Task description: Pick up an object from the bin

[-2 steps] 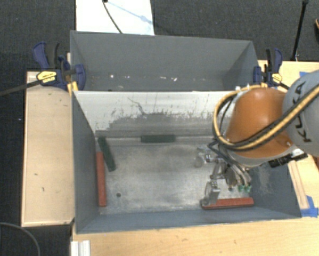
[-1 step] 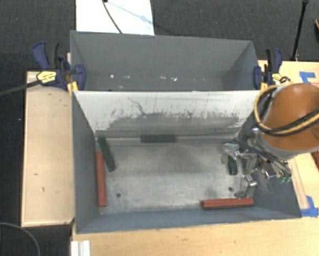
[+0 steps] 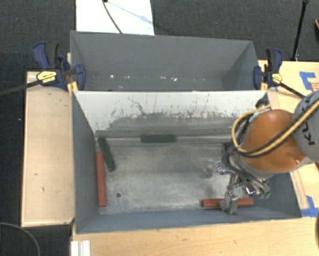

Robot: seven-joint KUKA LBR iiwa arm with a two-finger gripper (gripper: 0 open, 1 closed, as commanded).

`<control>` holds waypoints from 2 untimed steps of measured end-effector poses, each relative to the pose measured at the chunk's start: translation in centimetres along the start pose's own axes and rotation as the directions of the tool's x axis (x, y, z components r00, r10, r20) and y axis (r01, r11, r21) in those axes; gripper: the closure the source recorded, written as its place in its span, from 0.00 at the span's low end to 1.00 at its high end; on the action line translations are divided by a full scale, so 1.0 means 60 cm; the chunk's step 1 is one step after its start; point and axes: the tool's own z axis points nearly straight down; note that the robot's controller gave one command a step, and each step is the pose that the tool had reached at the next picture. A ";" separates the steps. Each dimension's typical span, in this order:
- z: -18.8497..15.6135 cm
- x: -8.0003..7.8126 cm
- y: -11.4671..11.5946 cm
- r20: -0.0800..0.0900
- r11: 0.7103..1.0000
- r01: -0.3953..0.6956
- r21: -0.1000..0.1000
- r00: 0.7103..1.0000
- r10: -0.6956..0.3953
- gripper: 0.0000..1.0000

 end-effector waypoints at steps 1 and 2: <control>-0.001 0.007 0.000 -0.015 1.000 -0.004 -0.003 1.000 0.004 1.00; -0.002 0.001 0.000 -0.001 1.000 -0.005 -0.001 1.000 0.005 0.00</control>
Offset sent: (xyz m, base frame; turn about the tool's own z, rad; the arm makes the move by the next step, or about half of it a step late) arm 0.0000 0.0000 0.0000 0.0000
